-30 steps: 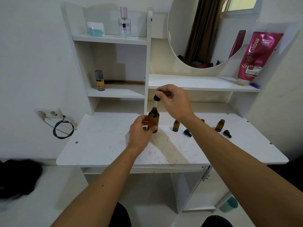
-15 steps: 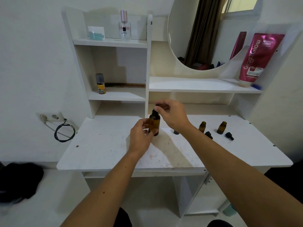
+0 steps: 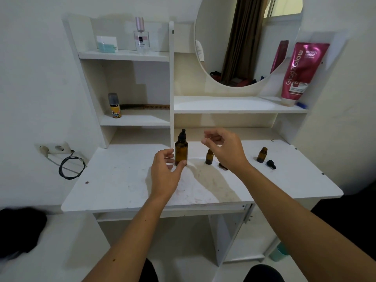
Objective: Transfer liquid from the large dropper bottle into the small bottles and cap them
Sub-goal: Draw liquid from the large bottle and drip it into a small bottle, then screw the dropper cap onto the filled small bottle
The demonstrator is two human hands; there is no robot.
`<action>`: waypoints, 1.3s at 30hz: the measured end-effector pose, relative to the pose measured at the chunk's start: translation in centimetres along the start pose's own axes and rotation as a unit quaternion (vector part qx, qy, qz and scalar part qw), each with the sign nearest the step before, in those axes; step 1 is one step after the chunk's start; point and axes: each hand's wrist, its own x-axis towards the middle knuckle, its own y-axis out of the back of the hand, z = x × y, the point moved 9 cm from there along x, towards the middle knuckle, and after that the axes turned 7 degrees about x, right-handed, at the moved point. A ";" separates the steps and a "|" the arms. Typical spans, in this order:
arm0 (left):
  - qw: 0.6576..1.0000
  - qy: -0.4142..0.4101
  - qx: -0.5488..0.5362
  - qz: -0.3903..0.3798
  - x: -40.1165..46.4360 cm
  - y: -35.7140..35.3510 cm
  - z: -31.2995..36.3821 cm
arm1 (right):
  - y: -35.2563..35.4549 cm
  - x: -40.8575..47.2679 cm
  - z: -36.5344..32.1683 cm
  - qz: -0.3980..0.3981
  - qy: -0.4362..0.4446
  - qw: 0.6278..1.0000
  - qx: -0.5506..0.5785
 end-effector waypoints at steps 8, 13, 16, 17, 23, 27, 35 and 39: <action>0.995 -0.024 -0.002 -0.097 -2.0 -3.3 1.5 | 4.4 -4.1 5.5 0.025 -0.048 0.997 -0.064; 0.992 -0.022 -0.012 -0.126 -1.8 -5.6 2.2 | 4.5 -6.3 7.8 0.000 -0.078 0.989 -0.125; 0.991 -0.016 -0.012 -0.132 -1.3 -6.8 2.3 | 3.6 -6.8 8.5 -0.009 -0.090 0.981 -0.172; 0.991 -0.019 -0.008 -0.133 -1.2 -7.2 2.4 | 3.5 -6.8 8.7 -0.010 -0.095 0.978 -0.186; 0.987 -0.043 0.015 -0.152 -0.9 -9.2 3.2 | 3.3 -6.6 8.8 -0.005 -0.085 0.966 -0.242; 0.989 -0.033 0.027 -0.139 -0.3 -10.1 3.2 | 3.7 -6.8 8.6 0.024 -0.083 0.967 -0.238; 0.989 -0.036 0.042 -0.138 1.3 -11.2 3.1 | 6.6 -6.8 9.1 0.119 -0.130 0.984 0.024; 0.988 -0.041 0.042 -0.140 1.5 -11.2 3.1 | 6.6 -4.7 8.6 0.131 -0.126 0.978 0.100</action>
